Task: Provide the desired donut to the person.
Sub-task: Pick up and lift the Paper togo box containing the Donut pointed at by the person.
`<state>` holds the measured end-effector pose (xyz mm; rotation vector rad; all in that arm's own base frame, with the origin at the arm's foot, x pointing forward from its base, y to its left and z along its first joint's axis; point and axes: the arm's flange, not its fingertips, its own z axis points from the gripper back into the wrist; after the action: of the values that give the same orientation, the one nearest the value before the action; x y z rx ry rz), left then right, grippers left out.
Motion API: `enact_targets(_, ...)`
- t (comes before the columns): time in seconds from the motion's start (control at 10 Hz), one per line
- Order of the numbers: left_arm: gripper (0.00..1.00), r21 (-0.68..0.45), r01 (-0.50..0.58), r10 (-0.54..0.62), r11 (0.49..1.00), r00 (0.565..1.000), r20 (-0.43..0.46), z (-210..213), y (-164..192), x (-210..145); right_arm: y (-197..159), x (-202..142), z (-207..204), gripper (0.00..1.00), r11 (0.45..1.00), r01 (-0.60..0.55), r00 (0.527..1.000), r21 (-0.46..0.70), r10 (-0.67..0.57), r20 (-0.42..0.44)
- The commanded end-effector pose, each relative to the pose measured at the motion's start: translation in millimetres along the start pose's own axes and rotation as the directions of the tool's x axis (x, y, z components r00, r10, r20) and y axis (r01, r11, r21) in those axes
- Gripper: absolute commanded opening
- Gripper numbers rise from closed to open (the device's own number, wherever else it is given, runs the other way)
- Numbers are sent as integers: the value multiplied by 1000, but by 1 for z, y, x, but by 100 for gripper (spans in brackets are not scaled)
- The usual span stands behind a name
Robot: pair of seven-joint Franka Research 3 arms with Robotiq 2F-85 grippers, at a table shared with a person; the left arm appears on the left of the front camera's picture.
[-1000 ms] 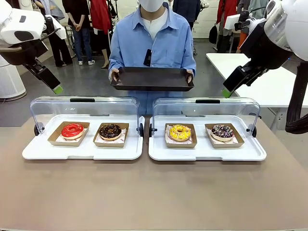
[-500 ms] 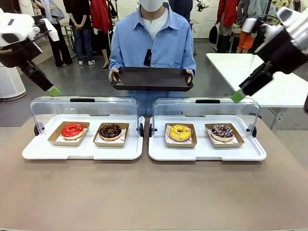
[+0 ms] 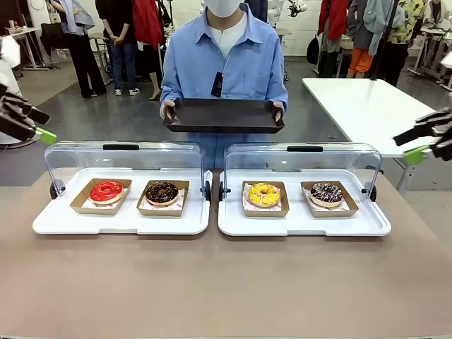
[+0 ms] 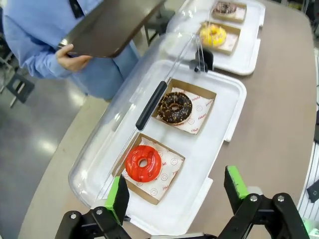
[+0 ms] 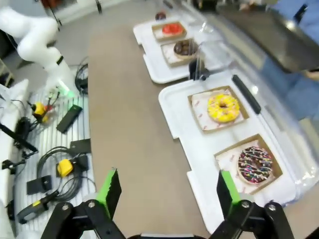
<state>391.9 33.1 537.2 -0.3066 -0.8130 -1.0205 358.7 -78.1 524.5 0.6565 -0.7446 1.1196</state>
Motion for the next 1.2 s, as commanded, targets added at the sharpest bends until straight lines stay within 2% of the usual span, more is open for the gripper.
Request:
enact_targets(0.0,100,-42,-8,14,999,990,140,8,5,-31,-15,-19,18,100,999,-16,994,38,12,105)
enact_targets(0.2,100,-85,-46,61,995,979,194,24,16,-56,-14,-39,44,100,999,-29,990,35,24,140)
enact_targets(0.3,100,-142,-74,104,987,970,219,34,26,-70,-12,-43,54,100,999,-23,988,35,18,152)
enact_targets(0.7,100,-282,-136,196,950,961,196,66,45,-80,0,-55,81,100,999,-24,989,32,19,145)
enact_targets(1.1,100,-270,-130,183,954,966,182,67,47,-83,0,-59,86,100,999,-3,990,37,-2,141)
